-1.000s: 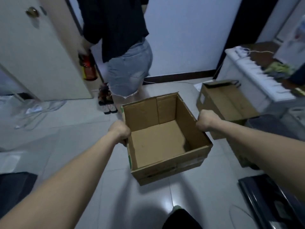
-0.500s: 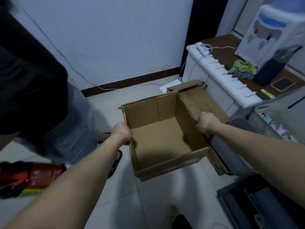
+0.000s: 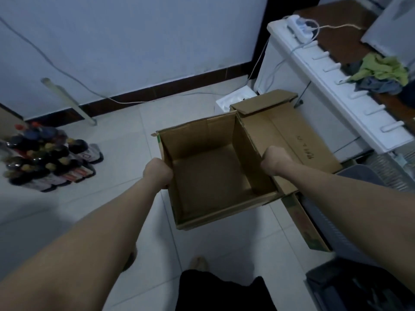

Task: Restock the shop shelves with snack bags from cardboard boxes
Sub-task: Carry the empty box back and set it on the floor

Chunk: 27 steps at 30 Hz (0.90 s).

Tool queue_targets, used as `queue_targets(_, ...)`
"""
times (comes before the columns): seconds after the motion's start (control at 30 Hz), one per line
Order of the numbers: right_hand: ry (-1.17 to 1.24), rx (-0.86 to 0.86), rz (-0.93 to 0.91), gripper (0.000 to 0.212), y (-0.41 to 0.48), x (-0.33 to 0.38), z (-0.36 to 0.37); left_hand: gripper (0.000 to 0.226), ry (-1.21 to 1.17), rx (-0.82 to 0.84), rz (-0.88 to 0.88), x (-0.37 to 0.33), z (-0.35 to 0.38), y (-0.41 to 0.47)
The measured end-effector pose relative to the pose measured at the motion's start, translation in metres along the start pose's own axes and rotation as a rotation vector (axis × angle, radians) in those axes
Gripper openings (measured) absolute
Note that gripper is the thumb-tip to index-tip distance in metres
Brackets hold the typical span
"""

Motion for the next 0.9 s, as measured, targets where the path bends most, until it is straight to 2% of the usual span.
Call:
queue_targets(0.23,0.020,0.056,0.016,0.018,0.108,-0.005,0.106,0.020,-0.011,-0.011,-0.042,0.015,0.095,0.098)
queue_targets(0.57,-0.029,0.020,0.005,0.025,0.244,-0.039,0.268,0.024,-0.073,-0.048,-0.110,0.061,0.273,0.208)
queue_targets(0.7,-0.049,0.014,0.020,0.025,0.276,-0.052,0.316,0.027,-0.072,-0.051,-0.114,0.072,0.323,0.239)
queue_targets(0.9,-0.053,0.055,0.059,0.028,0.289,-0.070,0.358,0.042,-0.137,-0.002,-0.155,0.086,0.367,0.252)
Point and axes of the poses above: each hand's wrist, its own y-axis towards the middle knuckle, its own z-axis out of the palm, x = y × z, the point moved 6 cm from there along y, towards the middle knuckle, and after that the axes turned 14 degrees about -x, right-handed, at the moved point
